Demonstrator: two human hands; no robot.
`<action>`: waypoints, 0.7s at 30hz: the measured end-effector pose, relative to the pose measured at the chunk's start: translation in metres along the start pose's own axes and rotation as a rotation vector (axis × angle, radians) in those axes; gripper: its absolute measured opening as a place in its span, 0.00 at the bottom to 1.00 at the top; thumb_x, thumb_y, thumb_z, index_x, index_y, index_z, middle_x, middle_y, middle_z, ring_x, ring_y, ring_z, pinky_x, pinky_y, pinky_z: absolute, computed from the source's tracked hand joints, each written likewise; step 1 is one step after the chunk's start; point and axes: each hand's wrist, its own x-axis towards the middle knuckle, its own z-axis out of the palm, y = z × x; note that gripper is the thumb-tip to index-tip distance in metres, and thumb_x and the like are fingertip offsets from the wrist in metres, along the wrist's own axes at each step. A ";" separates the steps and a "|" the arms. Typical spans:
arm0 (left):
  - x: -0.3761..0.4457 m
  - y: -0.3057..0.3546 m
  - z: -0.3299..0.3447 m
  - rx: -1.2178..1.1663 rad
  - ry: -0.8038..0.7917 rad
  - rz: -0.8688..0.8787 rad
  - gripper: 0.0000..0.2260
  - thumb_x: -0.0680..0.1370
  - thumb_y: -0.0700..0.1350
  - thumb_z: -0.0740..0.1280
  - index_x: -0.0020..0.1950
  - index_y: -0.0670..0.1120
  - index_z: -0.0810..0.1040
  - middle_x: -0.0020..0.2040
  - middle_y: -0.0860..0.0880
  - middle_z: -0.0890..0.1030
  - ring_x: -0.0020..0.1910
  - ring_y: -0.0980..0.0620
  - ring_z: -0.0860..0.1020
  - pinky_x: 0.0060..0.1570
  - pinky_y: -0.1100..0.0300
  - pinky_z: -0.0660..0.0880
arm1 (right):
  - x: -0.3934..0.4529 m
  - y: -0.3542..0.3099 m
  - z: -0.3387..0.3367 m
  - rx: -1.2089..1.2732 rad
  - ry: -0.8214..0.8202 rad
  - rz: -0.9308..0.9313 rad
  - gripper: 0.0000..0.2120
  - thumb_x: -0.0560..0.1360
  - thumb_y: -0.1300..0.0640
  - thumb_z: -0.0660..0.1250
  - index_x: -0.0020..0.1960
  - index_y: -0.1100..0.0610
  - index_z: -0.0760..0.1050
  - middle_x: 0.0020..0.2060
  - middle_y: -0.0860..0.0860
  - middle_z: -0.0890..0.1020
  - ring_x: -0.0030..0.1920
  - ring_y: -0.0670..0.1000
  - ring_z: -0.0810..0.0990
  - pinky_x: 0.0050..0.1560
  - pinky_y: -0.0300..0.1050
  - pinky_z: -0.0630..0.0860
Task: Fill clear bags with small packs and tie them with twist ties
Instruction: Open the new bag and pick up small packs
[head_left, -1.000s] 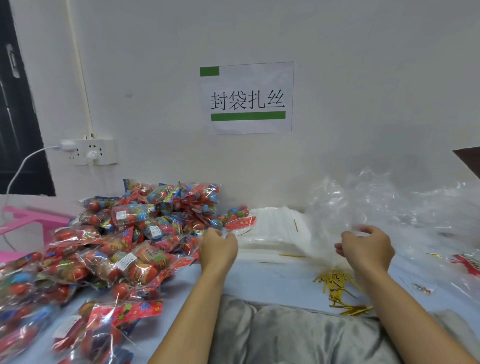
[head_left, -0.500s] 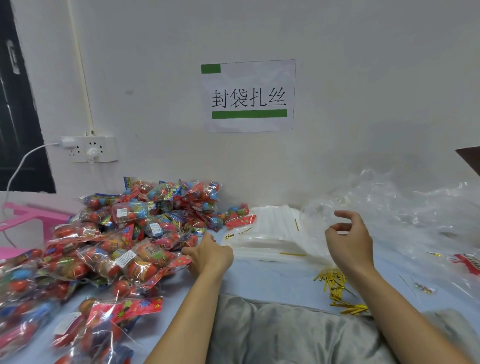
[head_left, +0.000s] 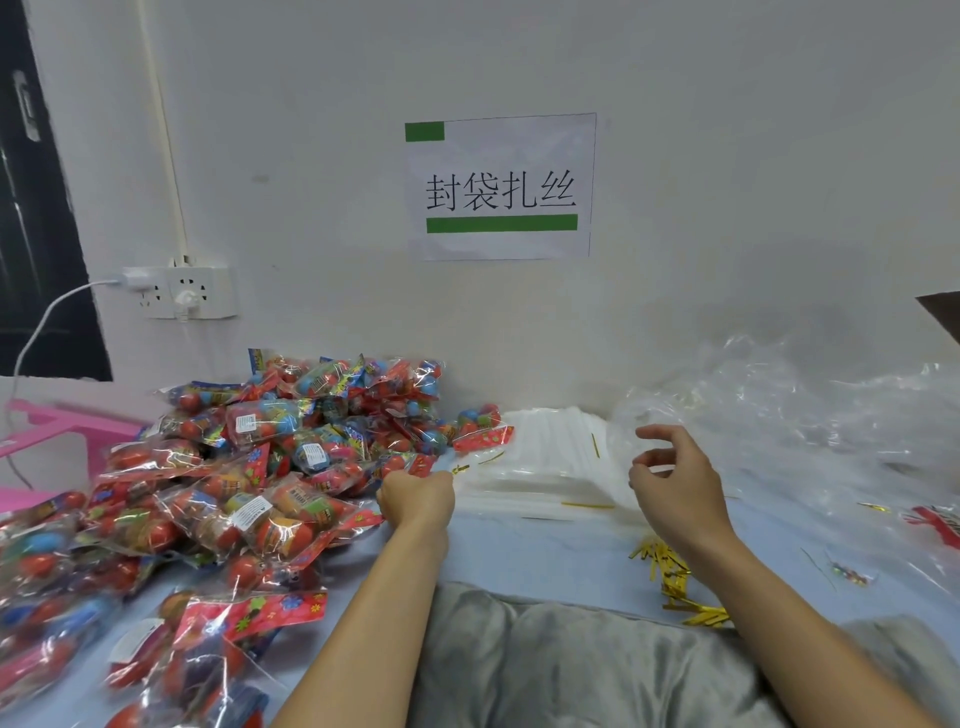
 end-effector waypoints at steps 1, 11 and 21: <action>-0.001 0.001 0.000 -0.014 0.030 0.035 0.09 0.74 0.35 0.69 0.54 0.36 0.77 0.58 0.40 0.79 0.53 0.38 0.77 0.44 0.51 0.74 | 0.000 0.000 0.001 -0.006 -0.003 -0.002 0.16 0.77 0.67 0.63 0.59 0.49 0.74 0.45 0.50 0.79 0.41 0.49 0.78 0.34 0.42 0.71; -0.026 0.023 -0.004 -0.072 0.213 0.542 0.07 0.76 0.33 0.68 0.48 0.42 0.84 0.45 0.46 0.83 0.45 0.48 0.79 0.45 0.59 0.75 | -0.013 -0.008 0.016 -0.085 -0.193 -0.054 0.12 0.78 0.64 0.64 0.51 0.49 0.81 0.40 0.52 0.84 0.39 0.51 0.83 0.38 0.40 0.77; -0.062 0.022 0.016 -0.116 -0.275 0.820 0.08 0.72 0.32 0.72 0.40 0.44 0.86 0.35 0.53 0.84 0.35 0.57 0.82 0.39 0.66 0.78 | -0.017 -0.019 0.024 0.391 -0.496 0.271 0.28 0.70 0.29 0.63 0.56 0.49 0.84 0.50 0.51 0.88 0.50 0.55 0.87 0.45 0.47 0.83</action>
